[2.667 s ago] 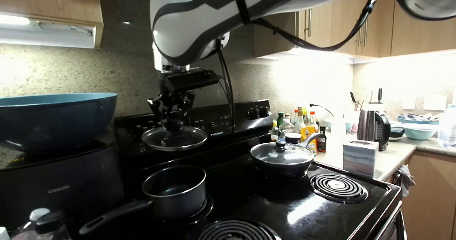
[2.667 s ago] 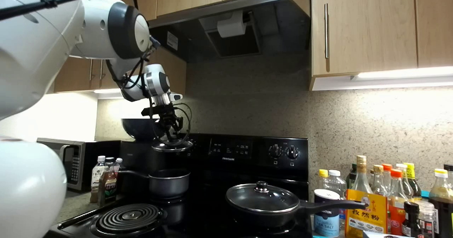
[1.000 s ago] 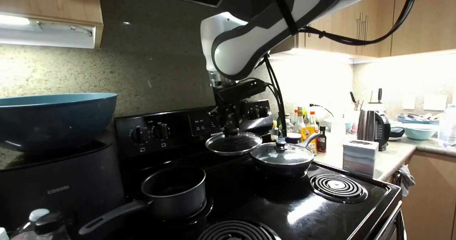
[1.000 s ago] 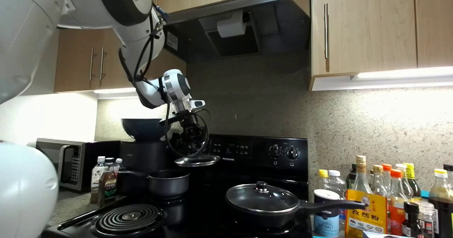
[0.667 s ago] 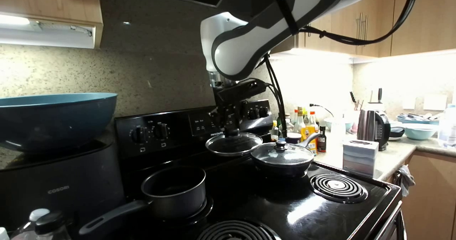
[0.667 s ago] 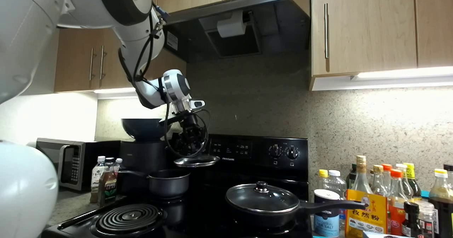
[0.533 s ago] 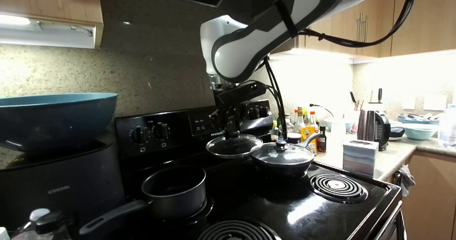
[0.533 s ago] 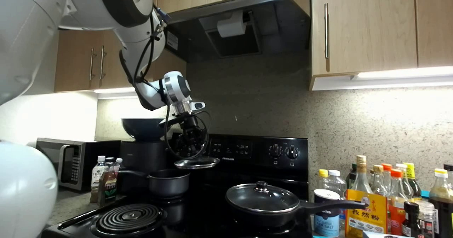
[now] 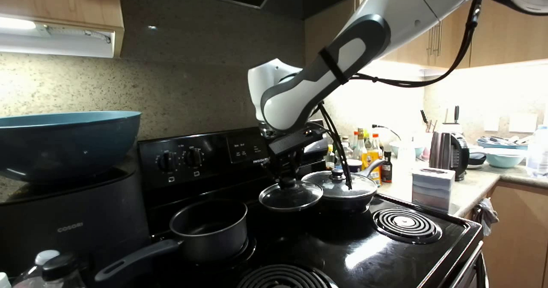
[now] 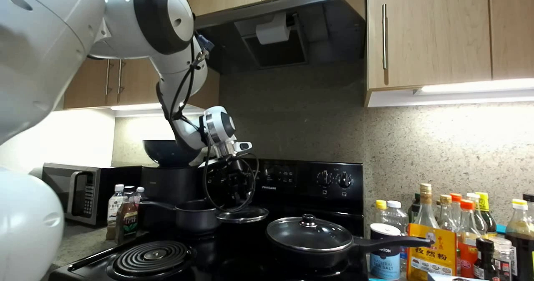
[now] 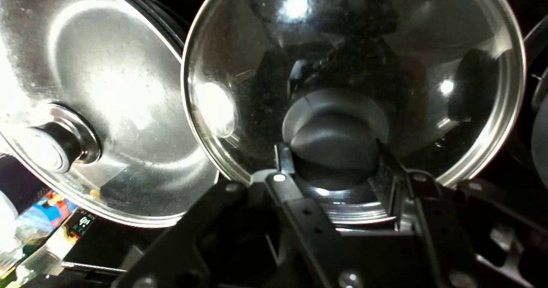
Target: Remove the glass lid from the black pot.
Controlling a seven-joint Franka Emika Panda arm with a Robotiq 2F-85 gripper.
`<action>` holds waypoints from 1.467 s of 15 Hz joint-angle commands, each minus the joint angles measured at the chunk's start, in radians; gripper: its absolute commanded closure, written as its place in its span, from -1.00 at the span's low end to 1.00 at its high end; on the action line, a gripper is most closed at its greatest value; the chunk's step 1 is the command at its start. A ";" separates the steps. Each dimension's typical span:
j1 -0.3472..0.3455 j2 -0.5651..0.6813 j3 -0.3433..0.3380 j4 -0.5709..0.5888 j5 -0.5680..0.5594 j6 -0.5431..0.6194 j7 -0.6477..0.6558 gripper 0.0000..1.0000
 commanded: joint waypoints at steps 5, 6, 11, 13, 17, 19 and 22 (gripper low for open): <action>-0.004 0.030 0.001 0.003 -0.001 0.003 0.000 0.06; -0.004 0.030 0.001 0.004 -0.001 0.003 0.000 0.06; -0.032 0.081 0.029 0.010 0.045 0.096 -0.131 0.56; -0.038 0.101 0.033 0.017 0.075 0.115 -0.174 0.56; -0.048 0.130 0.029 0.036 0.129 0.107 -0.232 0.56; -0.051 0.141 0.026 0.047 0.141 0.104 -0.245 0.56; -0.055 0.153 0.022 0.064 0.152 0.097 -0.254 0.56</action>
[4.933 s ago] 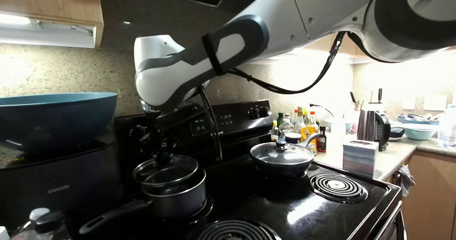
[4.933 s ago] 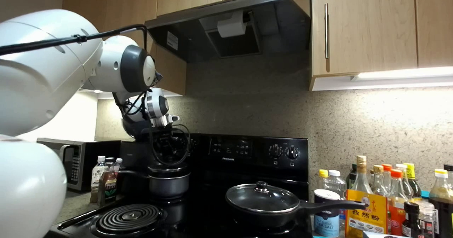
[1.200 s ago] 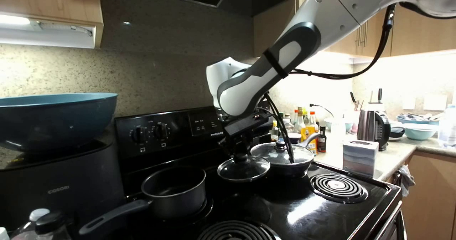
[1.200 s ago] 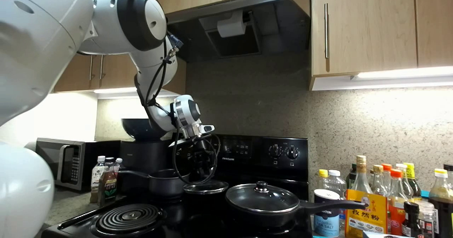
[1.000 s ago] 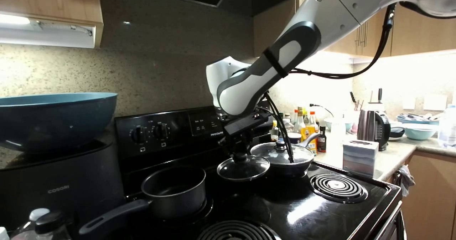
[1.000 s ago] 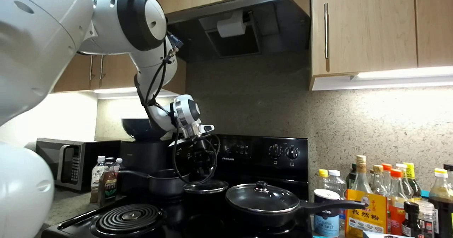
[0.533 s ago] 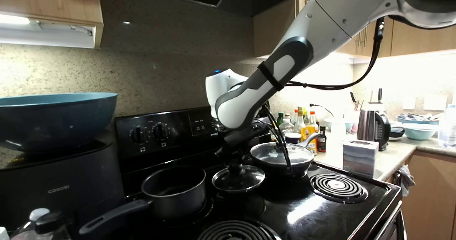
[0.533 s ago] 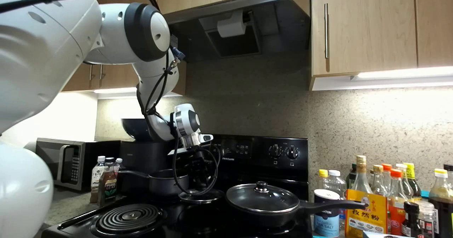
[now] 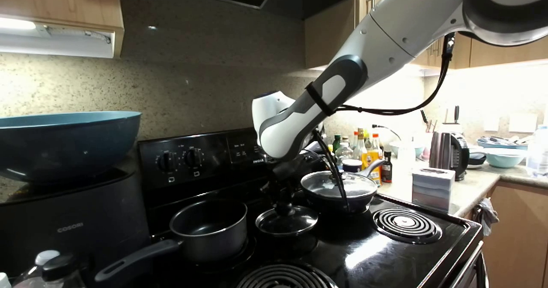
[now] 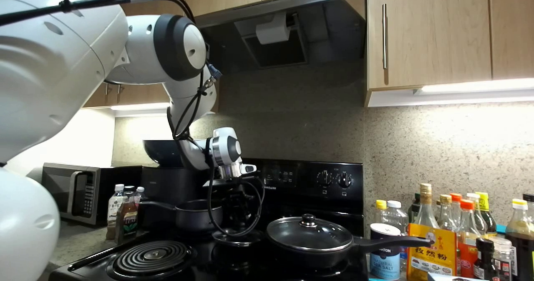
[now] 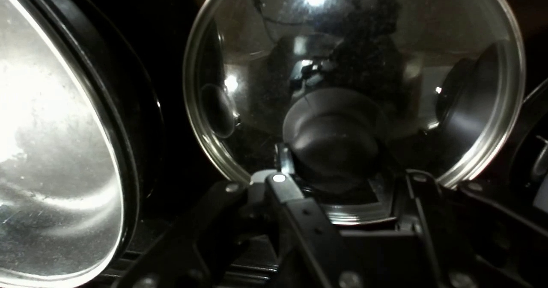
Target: Remove the glass lid from the black pot.
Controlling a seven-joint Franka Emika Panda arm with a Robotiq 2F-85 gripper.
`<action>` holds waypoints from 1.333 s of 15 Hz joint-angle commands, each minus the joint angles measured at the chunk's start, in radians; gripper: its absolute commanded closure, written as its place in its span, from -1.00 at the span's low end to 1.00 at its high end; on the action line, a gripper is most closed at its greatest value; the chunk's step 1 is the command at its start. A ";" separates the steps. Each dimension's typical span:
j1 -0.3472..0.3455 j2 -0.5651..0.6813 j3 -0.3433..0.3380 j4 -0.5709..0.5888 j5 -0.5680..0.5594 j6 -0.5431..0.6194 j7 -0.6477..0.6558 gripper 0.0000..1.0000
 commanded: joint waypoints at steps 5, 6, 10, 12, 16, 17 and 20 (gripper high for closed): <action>-0.015 0.024 0.001 0.053 0.036 -0.031 -0.049 0.56; -0.014 0.026 0.000 0.056 0.033 -0.035 -0.049 0.56; -0.011 0.033 -0.005 0.063 0.027 -0.044 -0.044 -0.46; -0.011 0.032 -0.007 0.066 0.027 -0.044 -0.042 -0.69; -0.006 0.021 -0.009 0.073 0.026 -0.049 -0.033 -1.00; 0.000 0.006 -0.008 0.069 0.023 -0.048 -0.028 -1.00; 0.006 0.027 -0.013 0.086 0.017 -0.025 -0.009 -1.00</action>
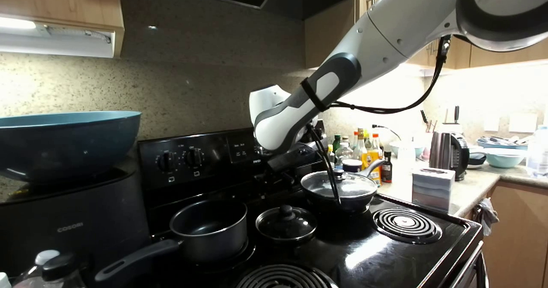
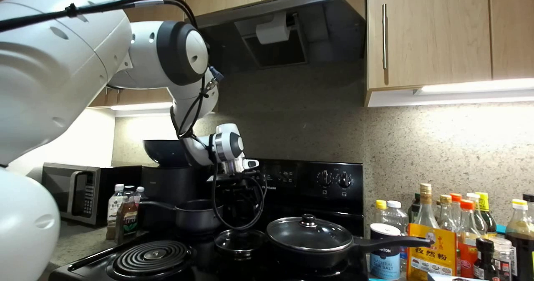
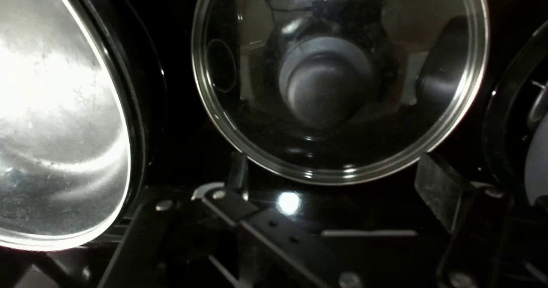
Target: Remove the glass lid from the black pot.
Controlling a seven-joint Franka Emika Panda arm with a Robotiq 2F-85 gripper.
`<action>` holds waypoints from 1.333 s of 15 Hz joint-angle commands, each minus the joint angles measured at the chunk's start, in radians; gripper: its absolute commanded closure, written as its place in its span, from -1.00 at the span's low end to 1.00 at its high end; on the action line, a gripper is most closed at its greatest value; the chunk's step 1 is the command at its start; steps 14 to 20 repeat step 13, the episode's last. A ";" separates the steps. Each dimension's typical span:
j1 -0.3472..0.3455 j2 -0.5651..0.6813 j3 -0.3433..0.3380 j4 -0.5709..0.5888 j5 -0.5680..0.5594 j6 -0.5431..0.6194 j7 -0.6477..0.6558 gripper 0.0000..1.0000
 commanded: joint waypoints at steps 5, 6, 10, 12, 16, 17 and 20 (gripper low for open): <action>0.014 -0.021 -0.002 0.002 0.003 -0.004 -0.002 -1.00; 0.014 -0.021 -0.002 0.002 0.003 -0.004 -0.002 -1.00; 0.014 -0.021 -0.002 0.002 0.003 -0.004 -0.002 -1.00; 0.014 -0.021 -0.002 0.002 0.003 -0.004 -0.002 -1.00; 0.014 -0.021 -0.002 0.002 0.003 -0.004 -0.002 -1.00; 0.014 -0.021 -0.002 0.002 0.003 -0.004 -0.002 -1.00; 0.014 -0.021 -0.002 0.002 0.003 -0.004 -0.002 -1.00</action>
